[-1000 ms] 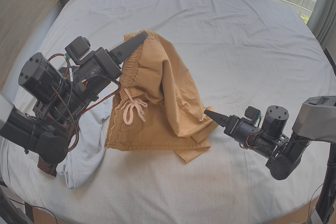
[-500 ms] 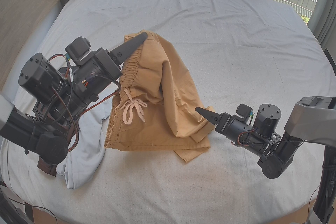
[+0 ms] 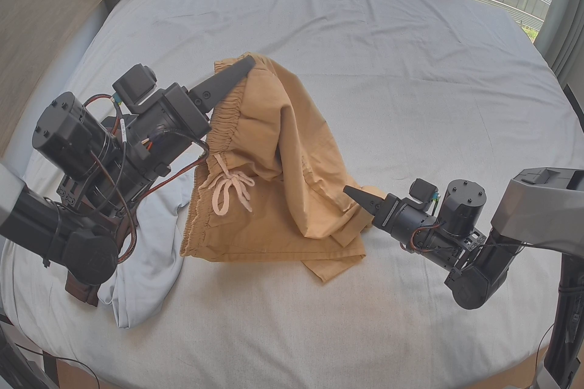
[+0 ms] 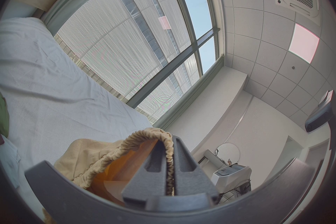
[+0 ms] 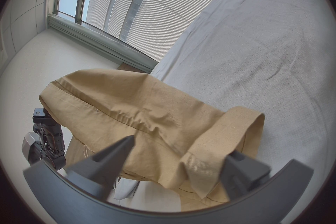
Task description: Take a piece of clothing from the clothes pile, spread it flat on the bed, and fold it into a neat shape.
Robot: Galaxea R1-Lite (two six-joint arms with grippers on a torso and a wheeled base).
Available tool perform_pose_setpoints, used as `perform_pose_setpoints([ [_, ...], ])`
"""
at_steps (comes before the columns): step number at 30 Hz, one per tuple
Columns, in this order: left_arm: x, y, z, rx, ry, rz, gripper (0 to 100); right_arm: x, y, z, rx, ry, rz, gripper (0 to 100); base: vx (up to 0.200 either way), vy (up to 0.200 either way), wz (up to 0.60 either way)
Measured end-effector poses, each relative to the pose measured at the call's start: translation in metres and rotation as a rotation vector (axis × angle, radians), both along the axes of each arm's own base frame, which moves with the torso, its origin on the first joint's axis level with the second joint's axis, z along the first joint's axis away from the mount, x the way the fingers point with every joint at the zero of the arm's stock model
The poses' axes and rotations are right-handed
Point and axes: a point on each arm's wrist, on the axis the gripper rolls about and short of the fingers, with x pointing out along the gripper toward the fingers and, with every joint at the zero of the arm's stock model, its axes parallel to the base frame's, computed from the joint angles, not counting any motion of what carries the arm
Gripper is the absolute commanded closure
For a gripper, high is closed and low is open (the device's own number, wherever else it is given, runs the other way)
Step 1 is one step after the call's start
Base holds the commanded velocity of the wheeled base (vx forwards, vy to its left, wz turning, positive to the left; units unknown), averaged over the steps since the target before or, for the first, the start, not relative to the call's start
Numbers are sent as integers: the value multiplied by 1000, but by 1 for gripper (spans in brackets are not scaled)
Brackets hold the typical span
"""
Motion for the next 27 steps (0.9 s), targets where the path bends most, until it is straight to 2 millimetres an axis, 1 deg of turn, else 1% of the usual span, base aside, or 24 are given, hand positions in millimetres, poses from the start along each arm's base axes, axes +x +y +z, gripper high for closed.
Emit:
perform_pose_setpoints([
  [4,1,1,0,0,0,5,100,-1,-3,2,1,0,-9,100,0,0,0],
  [8,2,3,0,-1,-1,12,100,-3,-9,12,15,-12,-16,100,0,0,0],
  [12,4,6,0,-1,0,24,100,-5,-21,23,35,-21,-36,100,0,0,0],
  [16,5,8,0,-1,0,29,100,-6,-36,30,37,-28,-30,100,0,0,0],
  [21,6,9,0,-1,2,35,100,-15,-46,27,22,3,13,100,0,0,0],
  [24,7,10,-1,0,2,37,100,-16,-47,21,12,25,18,100,0,0,0],
  [27,7,10,-1,0,3,37,100,-15,-45,11,-1,52,22,100,0,0,0],
])
